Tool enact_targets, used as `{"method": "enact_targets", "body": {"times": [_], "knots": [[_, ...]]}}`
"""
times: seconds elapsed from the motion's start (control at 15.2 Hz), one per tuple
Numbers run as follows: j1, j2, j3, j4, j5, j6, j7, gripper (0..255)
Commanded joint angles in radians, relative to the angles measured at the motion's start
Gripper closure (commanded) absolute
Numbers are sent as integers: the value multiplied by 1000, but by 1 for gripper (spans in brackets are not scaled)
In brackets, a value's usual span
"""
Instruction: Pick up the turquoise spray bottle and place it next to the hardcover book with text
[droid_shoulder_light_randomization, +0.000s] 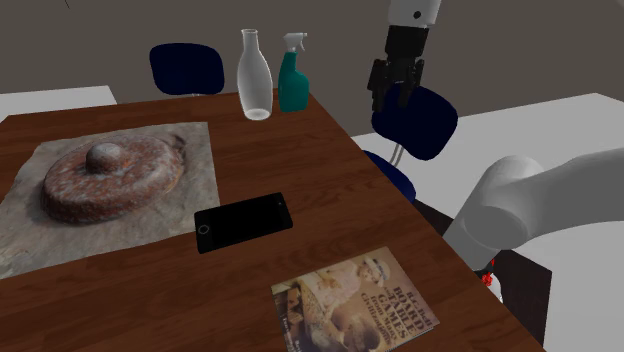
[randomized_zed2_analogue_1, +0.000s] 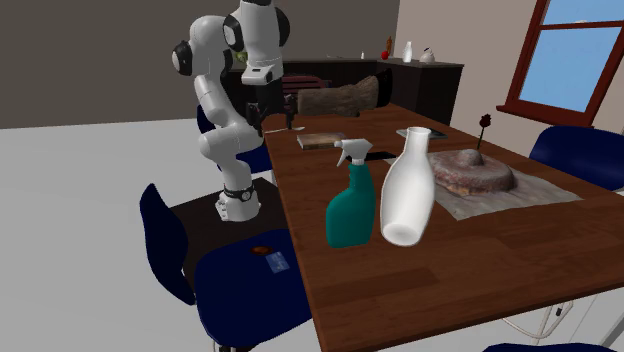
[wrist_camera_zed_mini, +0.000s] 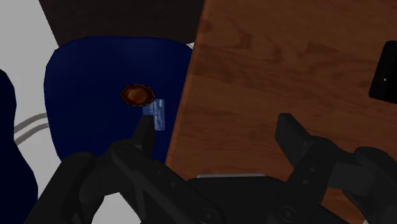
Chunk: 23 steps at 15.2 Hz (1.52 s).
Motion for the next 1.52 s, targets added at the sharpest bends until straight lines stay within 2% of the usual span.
{"method": "enact_targets", "body": {"times": [0.0,0.4,0.79,1.12,1.45], "knots": [[0,0,0,0,0,0,0,0],[52,96,-158,7,-65,177,-341,0],[133,258,-313,92,-47,330,-687,0],[219,429,-437,221,46,406,-990,0],[291,629,-542,401,213,409,-1307,0]]}}
